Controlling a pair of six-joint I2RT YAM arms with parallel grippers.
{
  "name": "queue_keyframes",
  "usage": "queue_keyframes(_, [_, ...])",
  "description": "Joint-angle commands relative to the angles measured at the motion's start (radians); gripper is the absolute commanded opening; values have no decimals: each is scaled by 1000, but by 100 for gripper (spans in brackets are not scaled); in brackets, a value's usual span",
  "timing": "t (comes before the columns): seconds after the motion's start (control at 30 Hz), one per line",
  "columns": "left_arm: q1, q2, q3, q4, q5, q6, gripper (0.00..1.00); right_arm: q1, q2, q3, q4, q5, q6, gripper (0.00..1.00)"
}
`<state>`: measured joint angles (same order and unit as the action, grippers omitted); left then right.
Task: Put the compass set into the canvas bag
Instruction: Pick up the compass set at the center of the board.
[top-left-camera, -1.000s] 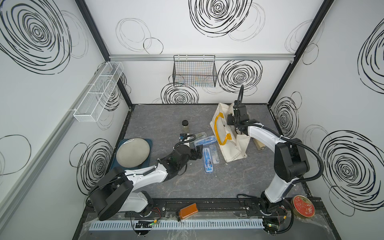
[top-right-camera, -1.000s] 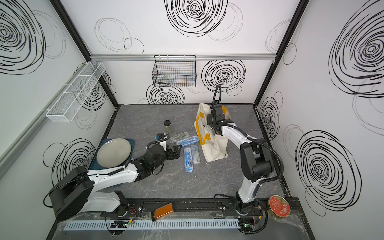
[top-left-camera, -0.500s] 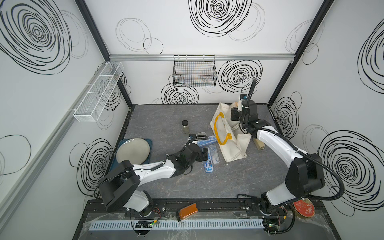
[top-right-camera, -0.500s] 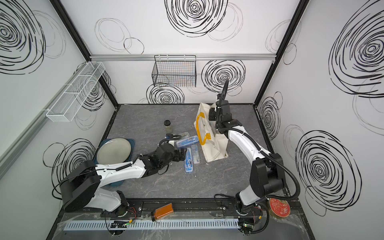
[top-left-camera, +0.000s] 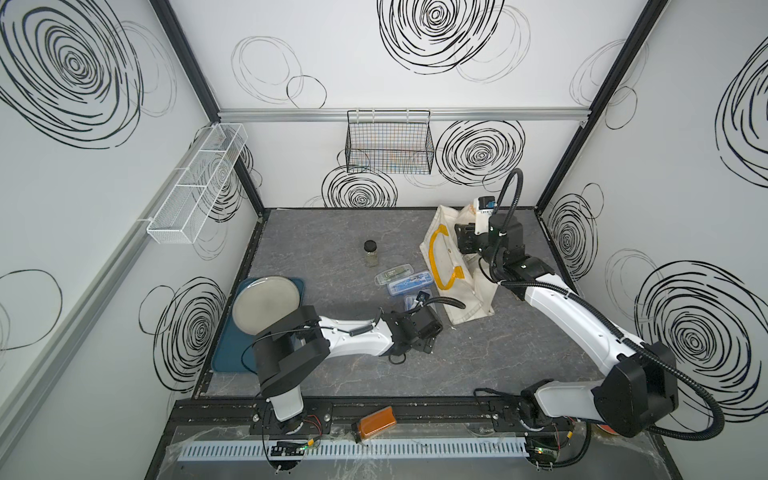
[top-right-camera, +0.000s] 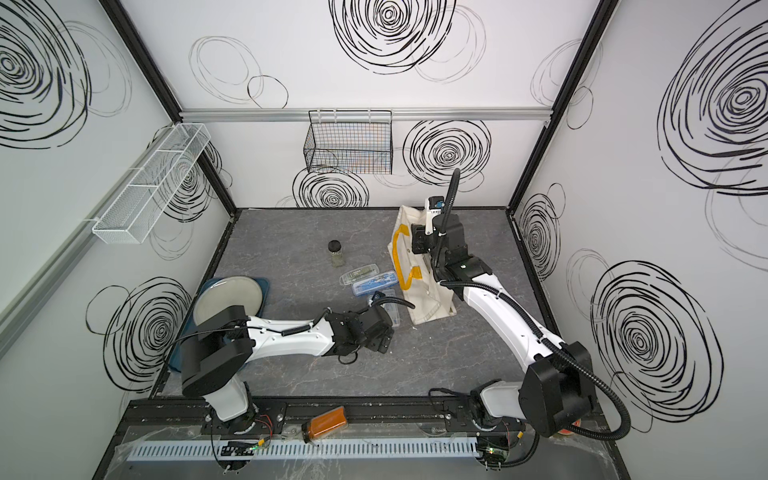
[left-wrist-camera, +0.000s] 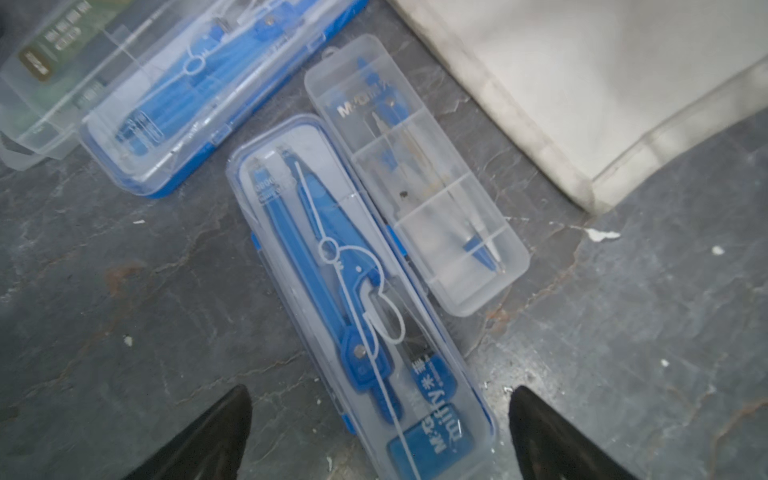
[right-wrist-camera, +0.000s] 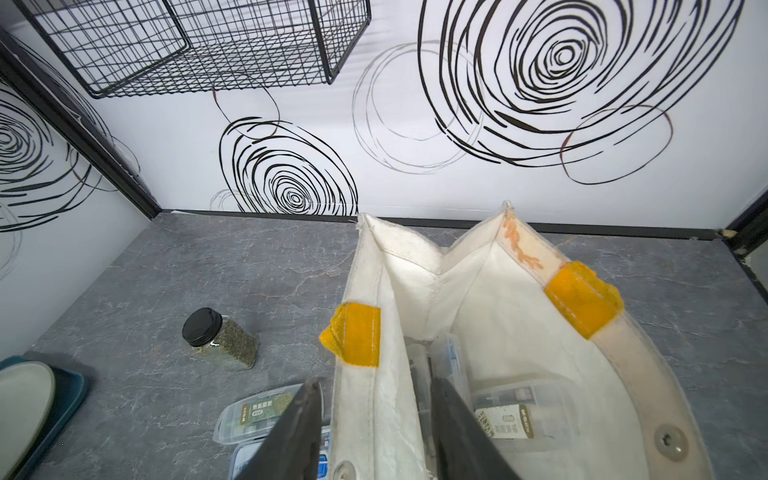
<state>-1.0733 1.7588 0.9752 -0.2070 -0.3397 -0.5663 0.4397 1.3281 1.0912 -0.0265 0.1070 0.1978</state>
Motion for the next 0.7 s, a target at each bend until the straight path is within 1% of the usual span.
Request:
queue_keyframes(0.0, [-2, 28, 48, -56, 24, 29, 99, 10, -25, -14, 12, 10, 4, 47])
queue_keyframes(0.17, [23, 69, 56, -90, 58, 2, 99, 17, -30, -22, 18, 12, 9, 47])
queue_keyframes(0.33, [70, 56, 10, -69, 83, -40, 99, 33, -28, -15, 25, -4, 10, 48])
queue_keyframes(0.5, [123, 13, -64, 0, 112, -67, 99, 73, -3, 9, 25, -75, -9, 48])
queue_keyframes(0.67, [167, -6, -99, 21, 110, -84, 97, 145, 66, 53, 18, -138, -16, 48])
